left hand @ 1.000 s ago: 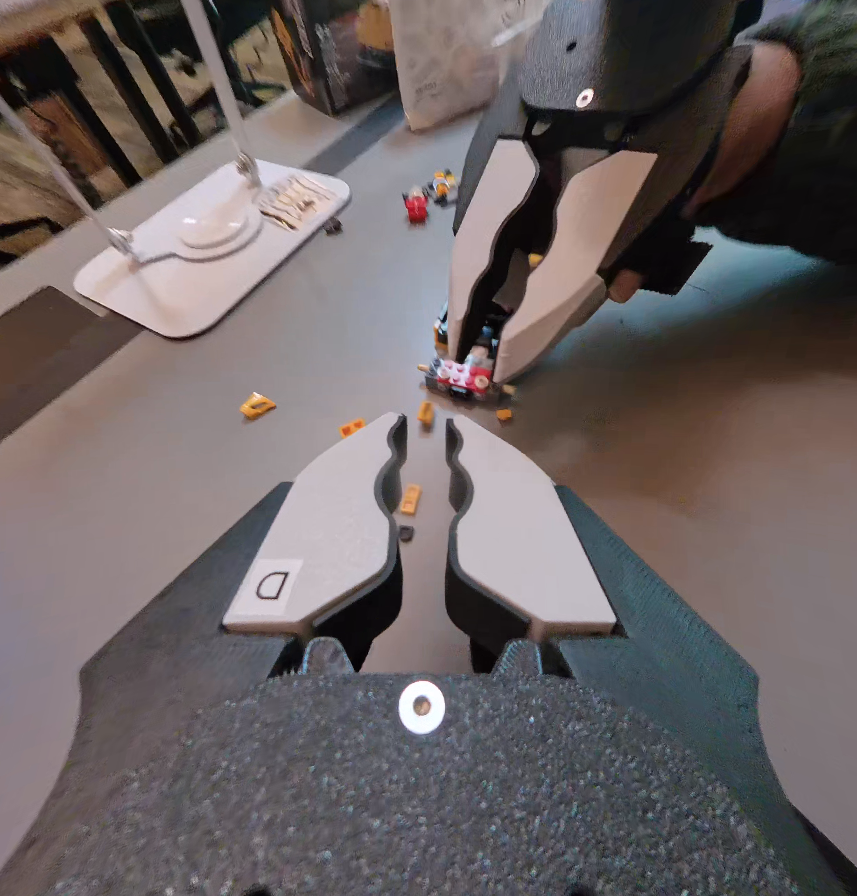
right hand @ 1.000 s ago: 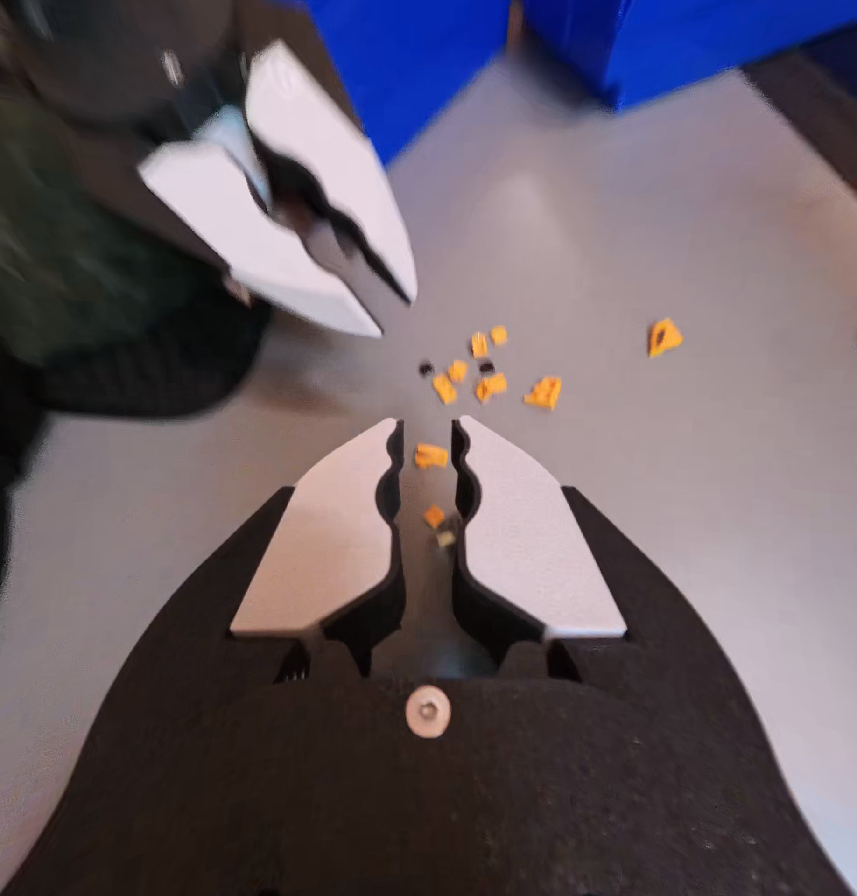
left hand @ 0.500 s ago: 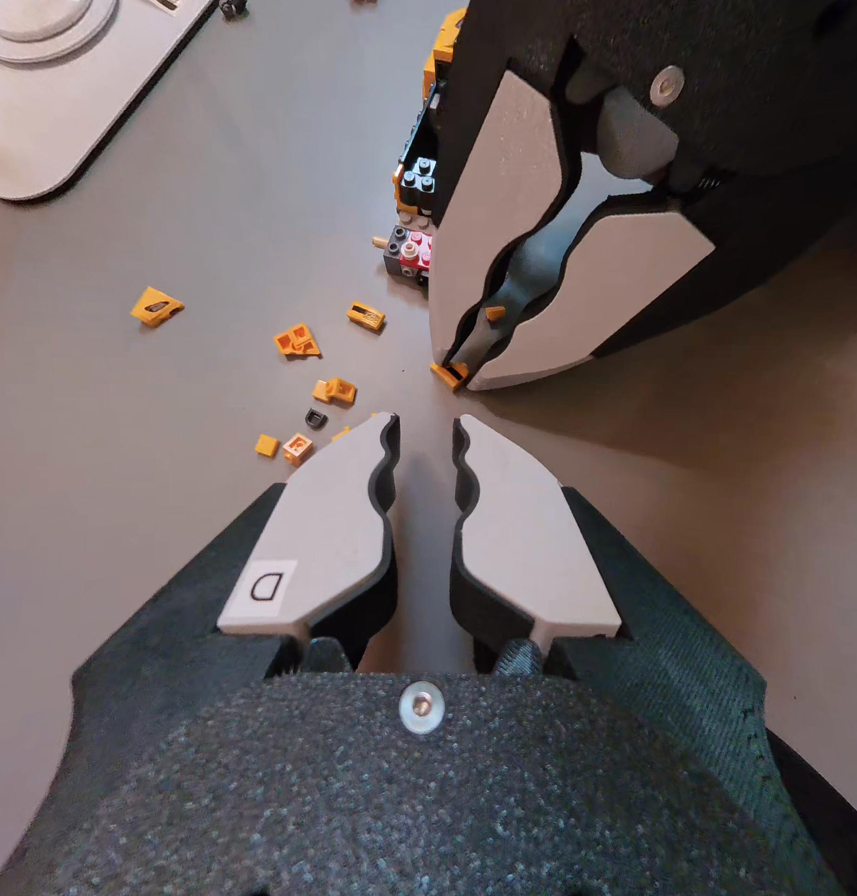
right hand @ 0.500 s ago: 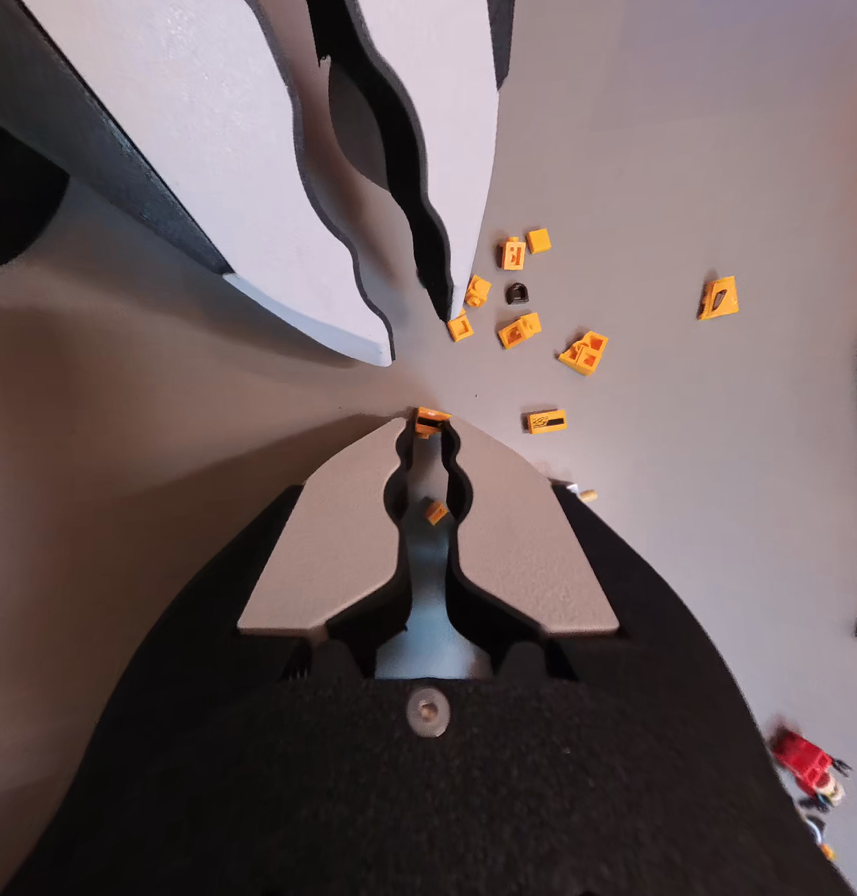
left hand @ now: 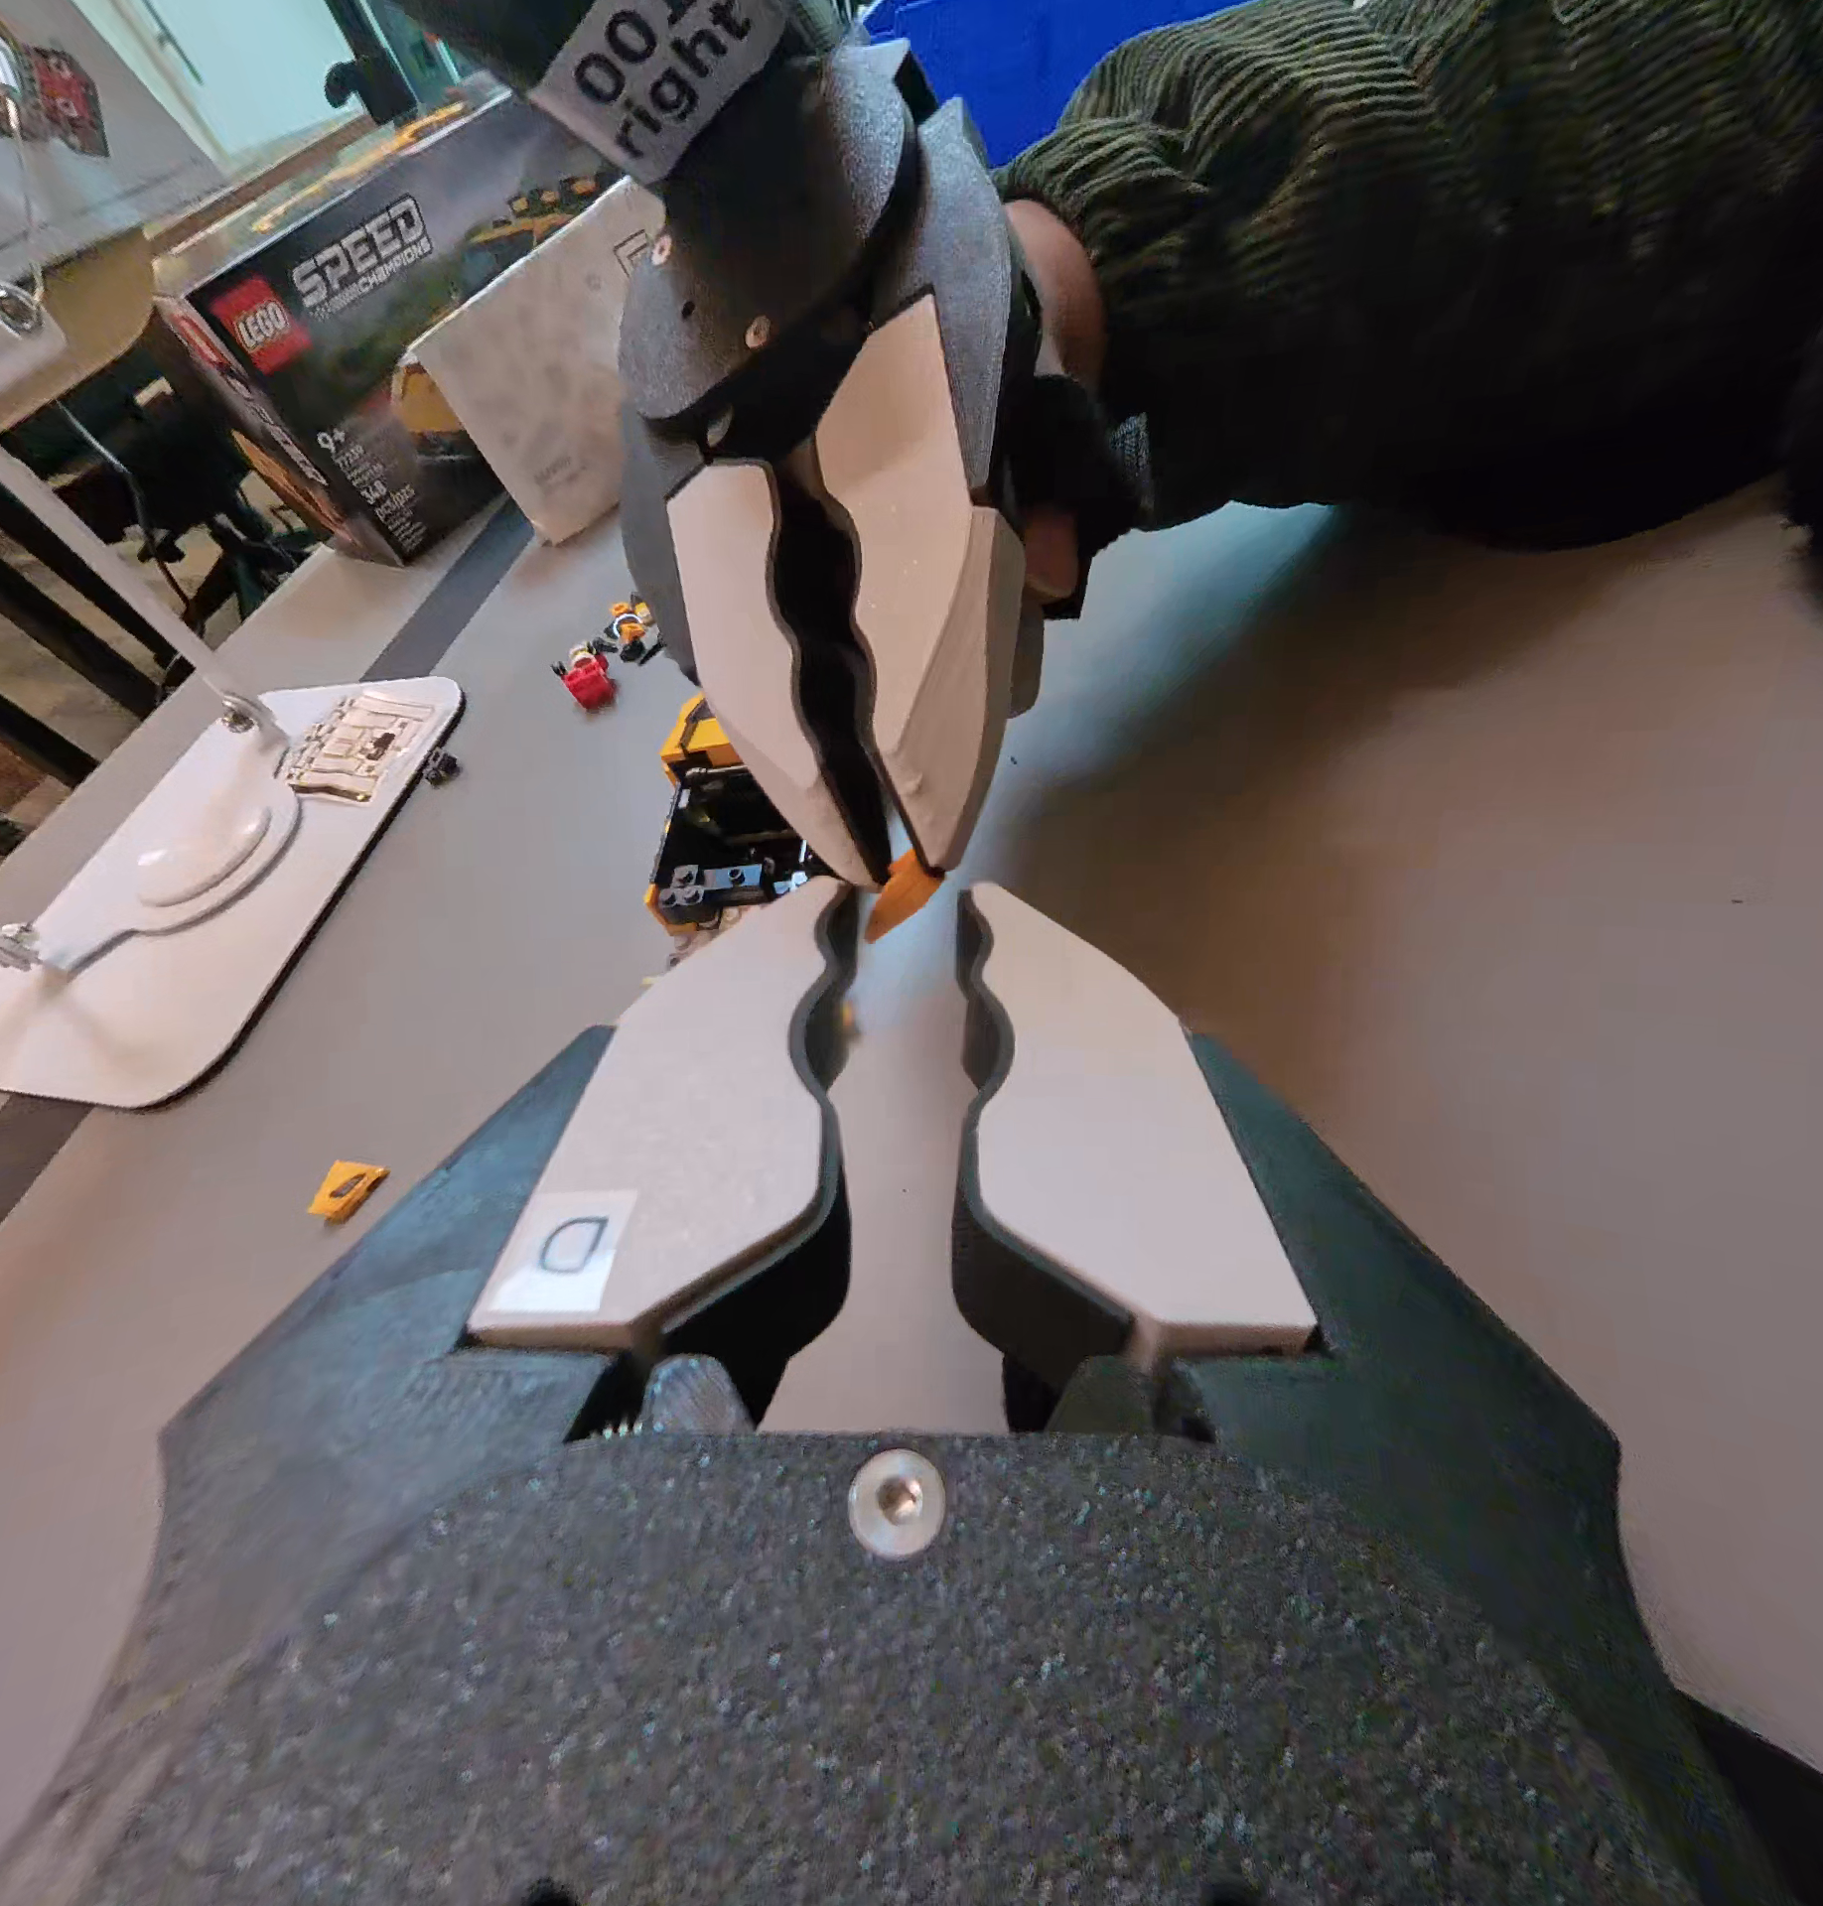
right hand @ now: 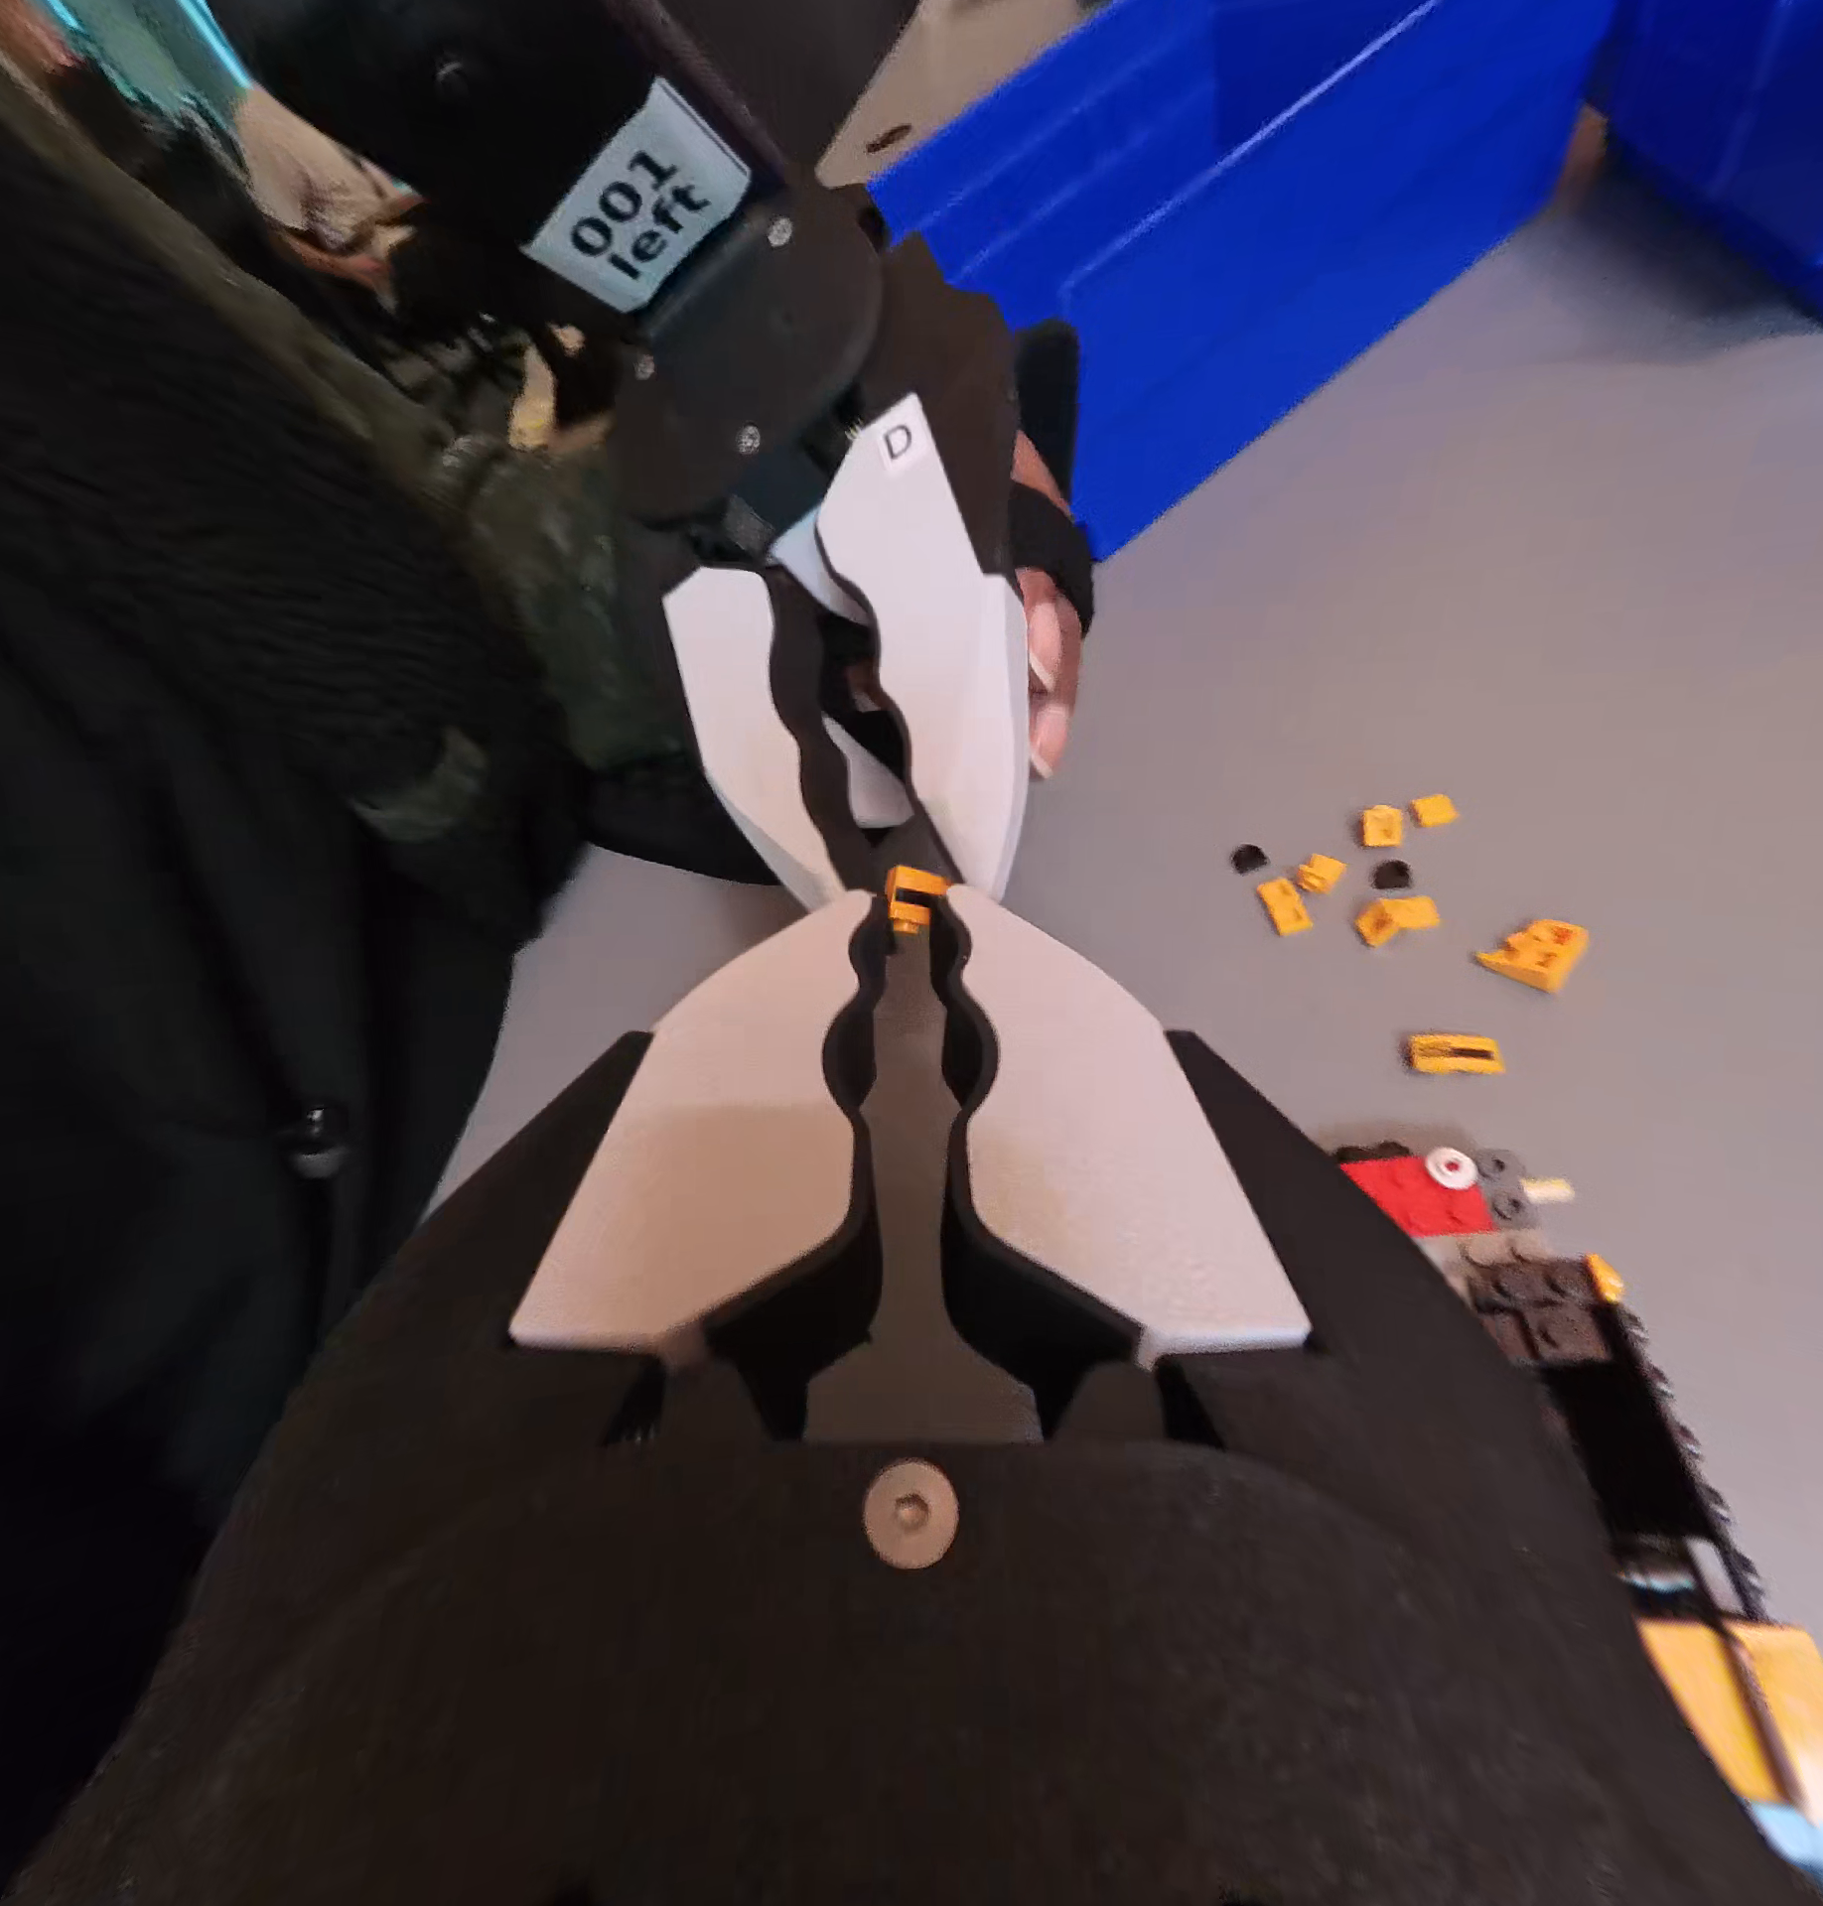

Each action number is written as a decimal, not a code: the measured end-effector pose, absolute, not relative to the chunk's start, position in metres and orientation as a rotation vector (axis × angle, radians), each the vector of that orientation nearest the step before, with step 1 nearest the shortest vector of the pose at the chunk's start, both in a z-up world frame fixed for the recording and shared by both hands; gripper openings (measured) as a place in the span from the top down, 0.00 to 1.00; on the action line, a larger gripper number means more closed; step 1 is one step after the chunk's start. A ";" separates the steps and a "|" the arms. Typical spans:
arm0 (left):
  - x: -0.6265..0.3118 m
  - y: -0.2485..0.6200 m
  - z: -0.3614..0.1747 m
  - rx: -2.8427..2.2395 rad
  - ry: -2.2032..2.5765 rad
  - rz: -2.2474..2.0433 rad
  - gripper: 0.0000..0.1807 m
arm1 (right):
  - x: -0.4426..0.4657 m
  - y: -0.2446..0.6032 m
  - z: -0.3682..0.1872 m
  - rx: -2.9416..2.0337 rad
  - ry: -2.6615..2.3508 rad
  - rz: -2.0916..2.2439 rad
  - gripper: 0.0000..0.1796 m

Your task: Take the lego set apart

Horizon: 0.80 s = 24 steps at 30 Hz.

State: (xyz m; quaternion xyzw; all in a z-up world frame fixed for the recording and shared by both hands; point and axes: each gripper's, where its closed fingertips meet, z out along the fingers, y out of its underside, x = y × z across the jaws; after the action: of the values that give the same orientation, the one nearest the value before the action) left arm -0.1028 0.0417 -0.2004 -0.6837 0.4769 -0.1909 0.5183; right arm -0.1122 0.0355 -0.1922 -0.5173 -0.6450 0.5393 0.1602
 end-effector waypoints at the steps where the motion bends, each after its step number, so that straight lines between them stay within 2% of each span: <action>1: -0.103 0.041 -0.200 -1.636 1.150 -0.455 0.92 | -0.111 0.032 -0.192 -1.465 -1.862 1.559 0.96; 8: -0.096 0.030 -0.182 -1.687 1.018 -0.778 0.96 | -0.106 0.024 -0.171 -1.305 -1.807 1.672 0.96; 11: -0.107 0.046 -0.191 -1.805 0.868 -0.825 0.97 | -0.101 0.016 -0.163 -1.175 -1.837 1.576 1.00; 14: -0.108 0.040 -0.170 -1.727 0.819 -0.959 0.97 | -0.106 0.013 -0.182 -1.147 -1.888 1.238 1.00; 17: -0.106 0.039 -0.172 -1.731 0.822 -0.949 0.97 | -0.104 0.021 -0.174 -1.192 -1.775 1.280 1.00; 18: -0.106 0.039 -0.173 -1.733 0.822 -0.957 0.97 | -0.103 0.030 -0.171 -1.202 -1.738 1.260 1.00; 21: -0.101 0.036 -0.174 -1.726 0.850 -0.982 0.97 | -0.103 0.038 -0.166 -1.201 -1.713 1.240 0.90; 24: -0.096 0.032 -0.176 -1.723 0.881 -0.986 0.97 | -0.105 0.032 -0.167 -1.172 -1.737 1.245 0.90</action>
State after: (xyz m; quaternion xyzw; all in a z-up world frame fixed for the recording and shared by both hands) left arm -0.0956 0.0320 -0.1762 -0.7018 0.3590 -0.4017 0.4662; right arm -0.1050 0.0320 -0.1671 -0.4513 -0.6691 0.4793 0.3448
